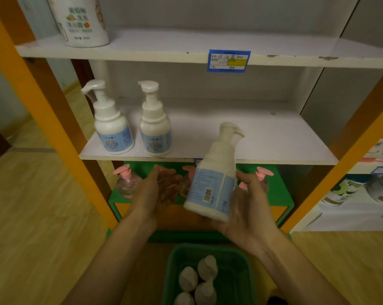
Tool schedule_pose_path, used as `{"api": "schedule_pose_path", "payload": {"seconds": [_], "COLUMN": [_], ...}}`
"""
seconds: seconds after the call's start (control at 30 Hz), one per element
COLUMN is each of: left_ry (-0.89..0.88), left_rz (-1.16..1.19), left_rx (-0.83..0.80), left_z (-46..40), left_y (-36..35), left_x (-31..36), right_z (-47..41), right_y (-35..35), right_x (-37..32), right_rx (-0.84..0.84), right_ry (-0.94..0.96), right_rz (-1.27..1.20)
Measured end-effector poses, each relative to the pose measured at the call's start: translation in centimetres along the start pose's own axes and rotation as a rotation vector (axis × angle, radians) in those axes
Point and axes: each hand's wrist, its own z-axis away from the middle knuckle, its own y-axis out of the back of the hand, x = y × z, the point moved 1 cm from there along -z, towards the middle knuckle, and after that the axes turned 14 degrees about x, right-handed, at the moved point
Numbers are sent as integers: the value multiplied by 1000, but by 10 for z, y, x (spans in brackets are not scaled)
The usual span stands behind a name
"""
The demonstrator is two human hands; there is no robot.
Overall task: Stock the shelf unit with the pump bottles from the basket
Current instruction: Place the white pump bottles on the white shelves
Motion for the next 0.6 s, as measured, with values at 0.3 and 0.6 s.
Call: {"api": "schedule_pose_path", "payload": {"seconds": [0.3, 0.6], "left_ry": [9, 26], "left_rz": [5, 4], "left_rx": [13, -11], "left_z": [-2, 3], "left_y": [2, -5], "left_x": [0, 1], "right_z": [-10, -18], "right_y": [-1, -4], "right_x": [3, -4], "right_rx": [133, 258], "right_ry": [9, 165], "right_rz": [-7, 91]}}
